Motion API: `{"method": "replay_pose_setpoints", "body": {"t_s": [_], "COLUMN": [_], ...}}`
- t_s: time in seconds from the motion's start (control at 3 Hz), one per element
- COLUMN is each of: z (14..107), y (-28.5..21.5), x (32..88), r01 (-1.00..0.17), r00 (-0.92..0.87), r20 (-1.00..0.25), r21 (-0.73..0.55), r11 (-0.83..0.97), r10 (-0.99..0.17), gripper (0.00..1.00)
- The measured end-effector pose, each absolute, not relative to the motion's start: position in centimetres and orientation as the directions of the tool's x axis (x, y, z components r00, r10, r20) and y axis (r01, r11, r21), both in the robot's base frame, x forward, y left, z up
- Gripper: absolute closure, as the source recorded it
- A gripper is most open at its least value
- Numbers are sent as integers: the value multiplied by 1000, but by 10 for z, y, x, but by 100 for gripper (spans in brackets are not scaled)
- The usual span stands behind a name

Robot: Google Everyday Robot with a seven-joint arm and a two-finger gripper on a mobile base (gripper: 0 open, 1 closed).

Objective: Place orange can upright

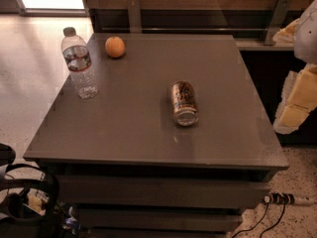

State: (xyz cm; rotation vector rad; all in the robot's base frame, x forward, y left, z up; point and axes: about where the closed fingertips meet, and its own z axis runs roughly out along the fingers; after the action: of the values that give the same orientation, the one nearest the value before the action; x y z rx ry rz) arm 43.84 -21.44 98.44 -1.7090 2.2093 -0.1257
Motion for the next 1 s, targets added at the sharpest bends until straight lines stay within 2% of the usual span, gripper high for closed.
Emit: {"method": "replay_pose_setpoints", "body": {"t_s": [0.67, 1.0], "z": [989, 989], "y": [-220, -221], "x": [445, 467], "r01": [-915, -902], "r00": [-240, -308], "r20": [-240, -295], "r21": [-267, -212], "r11": [301, 377], "r10": [-941, -904], "gripper": [0, 0]}}
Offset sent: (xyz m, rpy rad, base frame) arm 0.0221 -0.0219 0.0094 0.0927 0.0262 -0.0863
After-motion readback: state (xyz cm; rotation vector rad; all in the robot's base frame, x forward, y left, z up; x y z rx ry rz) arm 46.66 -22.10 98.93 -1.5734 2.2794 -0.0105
